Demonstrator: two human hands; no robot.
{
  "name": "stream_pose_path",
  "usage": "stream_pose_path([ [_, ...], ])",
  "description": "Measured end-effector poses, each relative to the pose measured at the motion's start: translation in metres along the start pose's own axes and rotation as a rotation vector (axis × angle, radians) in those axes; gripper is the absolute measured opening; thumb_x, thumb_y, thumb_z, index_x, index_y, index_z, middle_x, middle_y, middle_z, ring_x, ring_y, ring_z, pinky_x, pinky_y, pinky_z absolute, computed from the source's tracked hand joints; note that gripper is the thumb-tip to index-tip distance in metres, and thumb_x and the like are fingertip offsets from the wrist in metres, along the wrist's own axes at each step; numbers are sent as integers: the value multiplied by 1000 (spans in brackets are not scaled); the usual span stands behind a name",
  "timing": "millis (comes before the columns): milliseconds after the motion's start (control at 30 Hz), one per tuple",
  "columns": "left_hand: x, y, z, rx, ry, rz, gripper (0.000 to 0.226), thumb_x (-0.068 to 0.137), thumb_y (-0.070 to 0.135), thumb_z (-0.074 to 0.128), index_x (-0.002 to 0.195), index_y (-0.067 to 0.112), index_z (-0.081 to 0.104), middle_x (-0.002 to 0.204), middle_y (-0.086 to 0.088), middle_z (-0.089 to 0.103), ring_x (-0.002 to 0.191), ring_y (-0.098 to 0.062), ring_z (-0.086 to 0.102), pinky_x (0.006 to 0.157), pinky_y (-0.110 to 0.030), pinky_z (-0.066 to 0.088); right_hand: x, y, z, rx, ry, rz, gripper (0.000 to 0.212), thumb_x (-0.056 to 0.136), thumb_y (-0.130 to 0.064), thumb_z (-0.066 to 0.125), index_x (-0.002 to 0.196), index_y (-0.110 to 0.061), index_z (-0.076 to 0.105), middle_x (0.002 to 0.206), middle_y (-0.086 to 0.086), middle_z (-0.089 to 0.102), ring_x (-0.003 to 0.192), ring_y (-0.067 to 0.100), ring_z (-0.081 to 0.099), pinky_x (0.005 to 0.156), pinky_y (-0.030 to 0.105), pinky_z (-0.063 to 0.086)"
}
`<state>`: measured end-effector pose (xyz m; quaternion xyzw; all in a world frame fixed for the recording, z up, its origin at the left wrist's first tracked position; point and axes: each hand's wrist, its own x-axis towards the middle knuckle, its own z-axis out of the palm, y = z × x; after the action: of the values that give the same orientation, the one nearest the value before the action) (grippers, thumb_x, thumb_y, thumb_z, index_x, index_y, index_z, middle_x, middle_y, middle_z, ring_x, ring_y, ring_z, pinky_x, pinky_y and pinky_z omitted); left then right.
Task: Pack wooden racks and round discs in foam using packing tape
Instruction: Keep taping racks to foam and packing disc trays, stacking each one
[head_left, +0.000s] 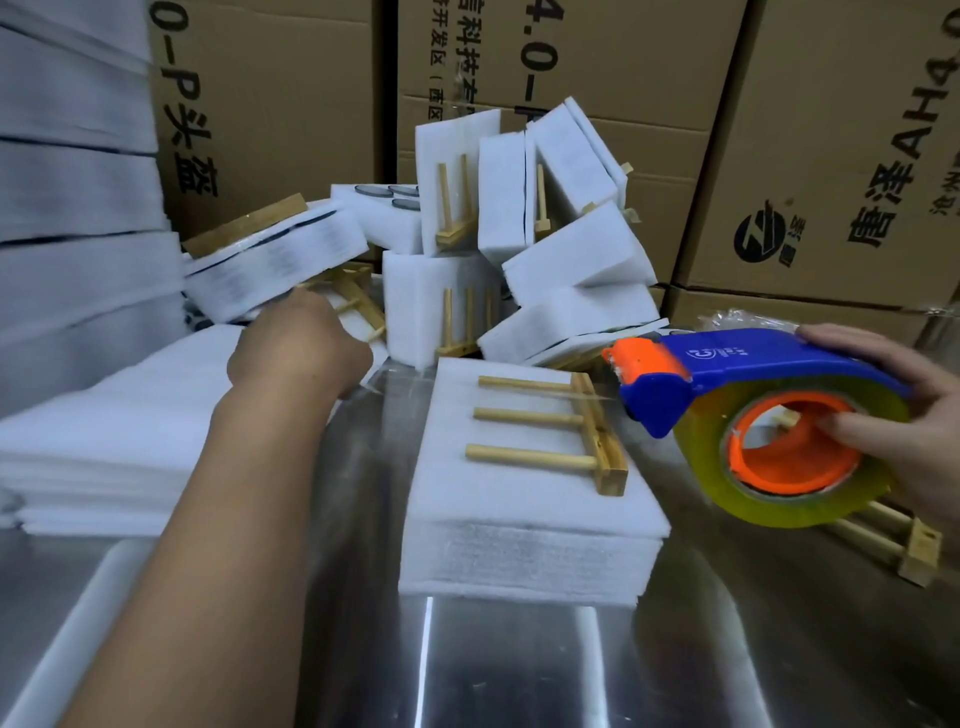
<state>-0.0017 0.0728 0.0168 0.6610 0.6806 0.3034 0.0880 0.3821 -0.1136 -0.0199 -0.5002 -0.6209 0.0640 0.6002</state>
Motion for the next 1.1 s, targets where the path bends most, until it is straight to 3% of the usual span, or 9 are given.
stream_pose_path([
  [67, -2, 0, 2, 99, -101, 6, 9, 70, 5, 63, 64, 5, 57, 64, -11, 54, 60, -27, 52, 51, -24, 37, 5, -6, 19, -31, -49, 40, 68, 64, 8, 68, 111, -42, 66, 130, -11, 57, 114, 9, 58, 83, 23, 55],
  [133, -4, 1, 8, 196, -189, 7, 14, 67, 2, 64, 61, 6, 52, 64, -11, 51, 60, -26, 50, 55, -26, 40, 4, -5, 21, -21, -73, 63, 65, 57, -1, 64, 106, -43, 68, 124, -16, 60, 110, 2, 59, 79, 16, 54],
  [267, -11, 7, 18, 328, -250, 41, 23, 75, 1, 59, 65, 11, 41, 69, -6, 43, 61, -20, 41, 67, -30, 39, 1, -7, 21, 62, -99, 96, 68, 60, 11, 64, 101, -43, 69, 115, -19, 64, 94, 2, 66, 70, 18, 56],
  [367, -16, 11, 23, 433, -268, 79, 19, 80, 4, 54, 74, 13, 39, 75, 0, 40, 75, -20, 41, 73, -31, 36, 1, -1, 19, 47, -109, 114, 76, 66, 24, 58, 99, -43, 69, 111, -19, 66, 86, 4, 68, 65, 21, 57],
  [633, -18, 16, 21, 516, -250, 70, 10, 88, 12, 51, 85, 18, 44, 76, 1, 39, 86, -21, 43, 77, -29, 32, 1, -2, 18, 67, -122, 153, 73, 67, 23, 56, 100, -41, 69, 110, -17, 66, 84, 7, 69, 63, 24, 59],
  [700, -22, 18, 26, 558, -239, 95, 9, 88, 15, 53, 93, 21, 49, 87, 2, 48, 92, -20, 48, 77, -28, 32, 1, -3, 19, 71, -121, 162, 74, 67, 24, 55, 98, -41, 69, 109, -17, 66, 83, 7, 69, 62, 24, 59],
  [833, -27, 23, 39, 650, -229, 133, 29, 90, 18, 51, 120, 20, 54, 122, 3, 55, 114, -19, 52, 77, -27, 30, 0, -8, 21, 78, -116, 179, 75, 67, 26, 53, 94, -42, 70, 107, -19, 67, 82, 5, 69, 62, 22, 58],
  [967, -31, 26, 47, 693, -240, 167, 34, 93, 20, 47, 127, 18, 50, 129, 2, 54, 120, -19, 51, 77, -27, 32, -1, -12, 25, 68, -119, 195, 75, 67, 26, 53, 89, -44, 70, 102, -22, 67, 81, 4, 69, 61, 21, 58],
  [1100, -33, 27, 50, 692, -310, 164, 35, 96, 18, 43, 130, 16, 49, 136, -2, 49, 126, -22, 46, 97, -31, 36, -2, -14, 27, 70, -117, 222, 72, 69, 29, 51, 91, -38, 67, 98, -23, 67, 78, 5, 69, 61, 21, 57],
])
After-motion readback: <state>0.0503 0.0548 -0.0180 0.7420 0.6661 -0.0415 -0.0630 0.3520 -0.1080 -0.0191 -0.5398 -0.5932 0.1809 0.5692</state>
